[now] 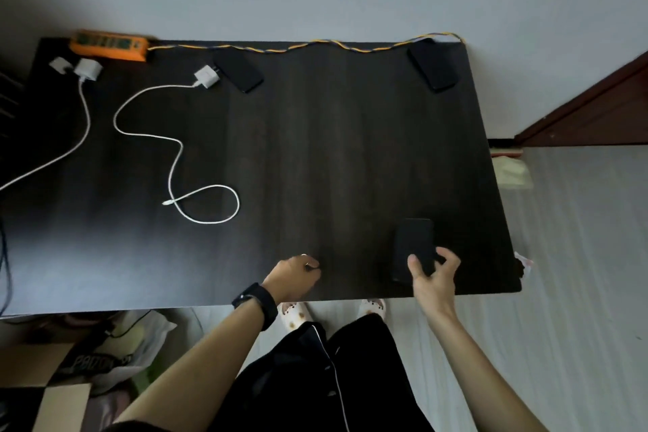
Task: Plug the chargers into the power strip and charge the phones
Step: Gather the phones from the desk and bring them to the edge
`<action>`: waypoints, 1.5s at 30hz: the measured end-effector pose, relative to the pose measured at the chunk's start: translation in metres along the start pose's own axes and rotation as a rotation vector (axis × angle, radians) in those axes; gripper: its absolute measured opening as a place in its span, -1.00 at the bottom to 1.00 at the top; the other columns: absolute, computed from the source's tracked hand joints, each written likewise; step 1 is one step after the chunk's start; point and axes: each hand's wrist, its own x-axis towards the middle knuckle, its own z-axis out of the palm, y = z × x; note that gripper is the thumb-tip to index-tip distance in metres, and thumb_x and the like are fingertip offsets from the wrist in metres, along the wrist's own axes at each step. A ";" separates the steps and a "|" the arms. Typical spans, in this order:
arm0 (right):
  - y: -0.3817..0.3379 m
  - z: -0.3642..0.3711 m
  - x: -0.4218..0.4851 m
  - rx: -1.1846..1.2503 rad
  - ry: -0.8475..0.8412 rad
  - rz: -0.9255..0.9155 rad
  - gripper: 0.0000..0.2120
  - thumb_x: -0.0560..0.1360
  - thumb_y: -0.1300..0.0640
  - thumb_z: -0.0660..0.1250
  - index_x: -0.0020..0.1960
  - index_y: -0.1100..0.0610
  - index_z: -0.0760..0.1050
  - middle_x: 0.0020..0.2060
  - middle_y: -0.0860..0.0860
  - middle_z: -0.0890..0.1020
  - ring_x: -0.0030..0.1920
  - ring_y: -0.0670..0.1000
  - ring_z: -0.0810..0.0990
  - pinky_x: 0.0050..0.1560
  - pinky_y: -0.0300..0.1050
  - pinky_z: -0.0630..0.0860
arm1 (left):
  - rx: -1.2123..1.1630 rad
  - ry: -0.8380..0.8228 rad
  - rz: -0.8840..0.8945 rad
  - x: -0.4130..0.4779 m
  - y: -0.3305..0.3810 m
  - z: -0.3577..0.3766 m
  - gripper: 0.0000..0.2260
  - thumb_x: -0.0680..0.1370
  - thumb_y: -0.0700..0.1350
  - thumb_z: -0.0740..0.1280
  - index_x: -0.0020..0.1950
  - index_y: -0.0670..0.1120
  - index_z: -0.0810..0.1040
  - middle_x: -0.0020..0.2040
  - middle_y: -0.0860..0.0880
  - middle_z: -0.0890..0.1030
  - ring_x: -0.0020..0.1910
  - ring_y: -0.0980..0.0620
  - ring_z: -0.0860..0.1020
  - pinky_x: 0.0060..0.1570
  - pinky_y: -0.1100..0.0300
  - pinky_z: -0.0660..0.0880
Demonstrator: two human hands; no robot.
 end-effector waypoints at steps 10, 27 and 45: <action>-0.053 0.115 -0.094 -0.128 -0.654 -0.213 -0.69 0.53 0.02 0.43 0.23 -0.06 0.45 0.07 -0.05 0.69 0.03 -0.13 0.69 0.06 -0.07 0.65 | -1.214 0.218 -0.048 -0.070 -0.048 -0.031 -0.70 0.57 0.02 0.39 0.09 -0.22 0.59 -0.05 -0.15 0.71 -0.08 -0.10 0.69 -0.07 0.03 0.63; -0.069 0.291 -0.165 -0.974 -1.026 -0.616 -0.85 0.54 0.01 0.32 0.09 -0.04 0.54 -0.09 -0.16 0.66 -0.11 -0.17 0.62 -0.09 -0.32 0.50 | -1.288 0.905 -0.443 -0.181 -0.323 -0.079 -0.78 0.48 0.08 0.48 -0.13 -0.07 0.68 -0.11 -0.09 0.74 -0.10 -0.09 0.70 0.01 -0.09 0.61; -0.104 0.646 -0.356 -1.384 -1.008 -1.369 -0.44 0.61 -0.09 0.22 0.53 -0.20 0.07 0.59 -0.01 0.02 0.34 0.17 0.44 0.20 0.13 0.53 | -1.590 0.827 -0.521 -0.203 -0.582 -0.109 -0.78 0.46 0.11 0.50 -0.23 -0.03 0.72 -0.27 0.00 0.70 -0.26 0.04 0.59 -0.11 0.05 0.55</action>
